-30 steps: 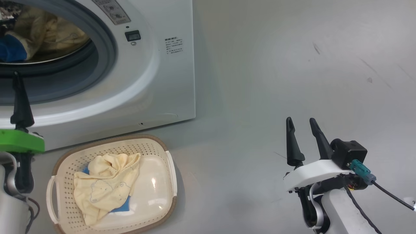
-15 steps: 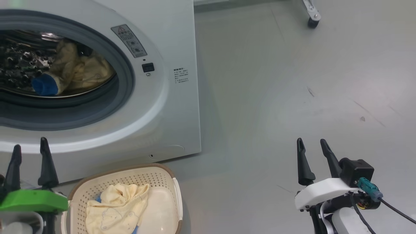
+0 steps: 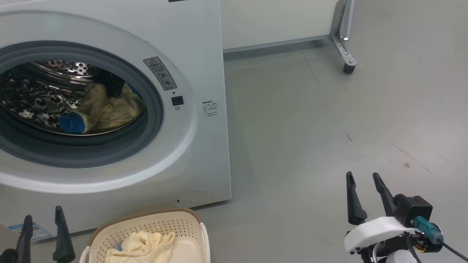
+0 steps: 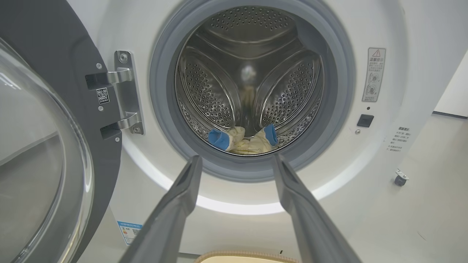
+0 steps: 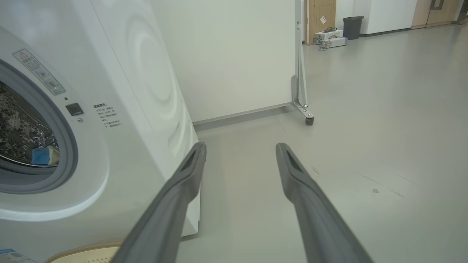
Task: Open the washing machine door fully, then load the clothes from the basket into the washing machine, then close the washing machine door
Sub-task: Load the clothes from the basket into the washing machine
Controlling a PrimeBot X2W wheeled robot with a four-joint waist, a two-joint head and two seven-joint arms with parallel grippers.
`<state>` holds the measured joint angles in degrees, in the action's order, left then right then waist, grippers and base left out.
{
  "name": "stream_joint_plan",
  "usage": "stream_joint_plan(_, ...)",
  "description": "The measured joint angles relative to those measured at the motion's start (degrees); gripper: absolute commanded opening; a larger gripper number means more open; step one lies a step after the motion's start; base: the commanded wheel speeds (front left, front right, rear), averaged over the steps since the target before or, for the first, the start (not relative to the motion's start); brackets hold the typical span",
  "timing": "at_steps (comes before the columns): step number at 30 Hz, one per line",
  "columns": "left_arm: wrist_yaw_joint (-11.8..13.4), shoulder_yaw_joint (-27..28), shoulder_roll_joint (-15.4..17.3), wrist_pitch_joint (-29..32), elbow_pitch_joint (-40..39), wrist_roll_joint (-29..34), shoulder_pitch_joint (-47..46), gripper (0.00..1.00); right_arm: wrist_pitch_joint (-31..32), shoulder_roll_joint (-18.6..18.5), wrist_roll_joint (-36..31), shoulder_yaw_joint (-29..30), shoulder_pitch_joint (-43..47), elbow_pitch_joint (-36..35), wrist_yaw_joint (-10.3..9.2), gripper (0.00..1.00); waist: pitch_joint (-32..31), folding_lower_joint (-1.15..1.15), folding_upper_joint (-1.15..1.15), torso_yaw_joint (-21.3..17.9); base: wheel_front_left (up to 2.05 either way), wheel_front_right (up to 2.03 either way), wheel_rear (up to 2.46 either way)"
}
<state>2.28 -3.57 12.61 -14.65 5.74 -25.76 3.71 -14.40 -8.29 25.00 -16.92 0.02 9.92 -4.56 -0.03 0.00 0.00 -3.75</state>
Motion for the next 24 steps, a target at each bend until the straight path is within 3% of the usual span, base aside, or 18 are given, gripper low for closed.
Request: stream_joint_plan(24,0.2,3.2,-3.8,0.0,-8.4,5.1,10.9,1.00,0.0,-1.6,-1.8,0.0,2.5,-5.1,-0.54,1.00,-1.6,0.00,0.00,0.8,0.00,0.00,0.00)
